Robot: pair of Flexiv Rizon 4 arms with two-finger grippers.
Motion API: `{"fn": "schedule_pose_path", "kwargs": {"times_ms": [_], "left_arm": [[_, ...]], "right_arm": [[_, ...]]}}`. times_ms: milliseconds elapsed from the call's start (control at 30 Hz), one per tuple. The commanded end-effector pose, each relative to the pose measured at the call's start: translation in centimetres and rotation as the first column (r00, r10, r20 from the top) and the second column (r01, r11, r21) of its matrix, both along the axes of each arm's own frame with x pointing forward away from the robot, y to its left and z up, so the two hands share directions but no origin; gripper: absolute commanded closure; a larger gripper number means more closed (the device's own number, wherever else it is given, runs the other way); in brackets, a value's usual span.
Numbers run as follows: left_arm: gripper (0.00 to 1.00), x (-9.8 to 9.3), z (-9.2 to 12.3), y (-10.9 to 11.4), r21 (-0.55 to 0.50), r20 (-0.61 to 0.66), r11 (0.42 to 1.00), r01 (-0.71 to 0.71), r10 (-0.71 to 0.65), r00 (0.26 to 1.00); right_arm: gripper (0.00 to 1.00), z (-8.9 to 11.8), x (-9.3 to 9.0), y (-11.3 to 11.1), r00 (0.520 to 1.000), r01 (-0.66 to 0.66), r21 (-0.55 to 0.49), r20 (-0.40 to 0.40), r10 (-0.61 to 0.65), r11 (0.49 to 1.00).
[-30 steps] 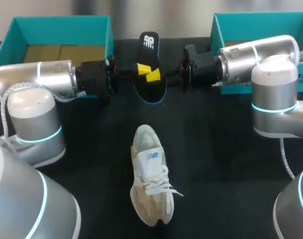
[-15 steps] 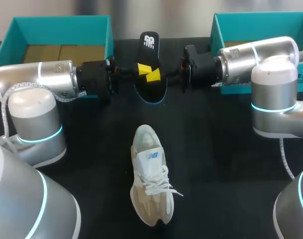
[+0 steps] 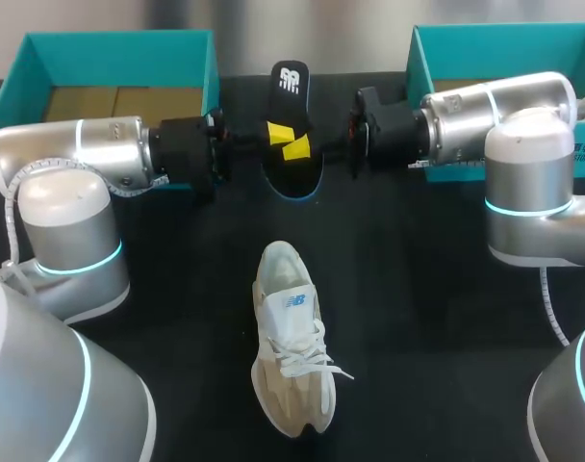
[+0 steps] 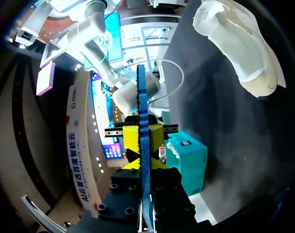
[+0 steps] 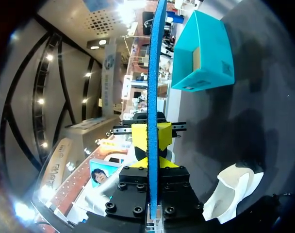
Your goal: Take the shoe out of the shoebox, open the shoe tongue, remove and reinsert the insole, then place the shoe into the shoebox
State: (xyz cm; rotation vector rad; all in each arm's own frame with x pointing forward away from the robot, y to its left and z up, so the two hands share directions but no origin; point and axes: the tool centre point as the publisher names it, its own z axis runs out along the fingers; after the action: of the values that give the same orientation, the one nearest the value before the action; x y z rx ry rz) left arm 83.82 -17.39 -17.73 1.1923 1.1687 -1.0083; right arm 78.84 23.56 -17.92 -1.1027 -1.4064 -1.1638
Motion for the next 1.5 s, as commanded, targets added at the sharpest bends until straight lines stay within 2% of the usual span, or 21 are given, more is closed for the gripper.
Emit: {"fn": "schedule_pose_path", "kwargs": {"times_ms": [33,67,100,233,500,600,667,767,833,900,1000,1067,1500], "left_arm": [[1.00,0.0,-0.1,-0.2,0.005,-0.003,1.000,0.003,-0.003,1.000],[0.58,0.0,-0.1,-0.2,0.007,-0.005,1.000,0.004,-0.004,1.000],[0.00,-0.1,-0.1,-0.1,0.011,-0.003,1.000,0.010,-0.010,1.000],[0.00,-1.1,0.6,0.8,0.041,-0.003,0.999,0.024,-0.023,1.000],[0.00,-2.6,0.8,4.8,0.155,-0.083,0.988,0.008,0.005,0.997],[0.00,-2.9,0.5,6.8,0.212,-0.151,0.977,-0.015,0.048,0.987],[0.00,-3.1,0.2,8.1,0.227,-0.253,0.974,-0.024,0.083,0.964],[0.00,-3.7,-0.4,9.5,0.325,-0.381,0.946,-0.016,0.147,0.913],[0.00,-4.6,-0.9,10.2,0.436,-0.432,0.900,0.009,0.200,0.880],[0.00,-5.6,-1.1,10.7,0.474,-0.493,0.880,0.032,0.235,0.837],[0.00,-7.1,-1.6,11.2,0.551,-0.523,0.834,0.021,0.326,0.787],[0.00,-7.1,-1.6,11.2,0.551,-0.523,0.834,0.021,0.326,0.787],[0.00,-7.1,-1.6,11.2,0.551,-0.523,0.834,0.021,0.326,0.787]], "right_arm": [[1.00,0.0,0.0,0.1,1.000,0.002,-0.005,0.002,-0.002,1.000],[1.00,0.0,-0.1,0.1,1.000,0.003,-0.005,0.004,-0.003,1.000],[1.00,0.0,-0.1,0.1,1.000,0.004,-0.006,0.006,-0.004,1.000],[1.00,-0.1,-0.2,-0.4,1.000,0.011,-0.012,0.023,-0.011,1.000],[1.00,-0.2,0.0,-1.5,0.997,0.012,-0.018,0.078,-0.010,1.000],[1.00,-0.5,0.1,-1.7,0.995,0.002,-0.024,0.097,0.000,1.000],[1.00,-0.5,0.1,-1.9,0.994,-0.004,-0.032,0.112,0.007,0.999],[1.00,-0.7,0.2,-2.0,0.989,-0.016,-0.043,0.146,0.022,0.999],[1.00,-0.9,0.2,-2.1,0.985,-0.023,-0.060,0.170,0.032,0.998],[1.00,-1.0,0.3,-2.1,0.981,-0.024,-0.084,0.192,0.040,0.996],[1.00,-1.0,0.3,-1.9,0.973,-0.008,-0.139,0.229,0.040,0.990],[1.00,-1.1,0.2,-1.8,0.967,0.010,-0.172,0.252,0.034,0.985],[1.00,-1.1,0.2,-1.8,0.967,0.010,-0.172,0.252,0.034,0.985]]}}
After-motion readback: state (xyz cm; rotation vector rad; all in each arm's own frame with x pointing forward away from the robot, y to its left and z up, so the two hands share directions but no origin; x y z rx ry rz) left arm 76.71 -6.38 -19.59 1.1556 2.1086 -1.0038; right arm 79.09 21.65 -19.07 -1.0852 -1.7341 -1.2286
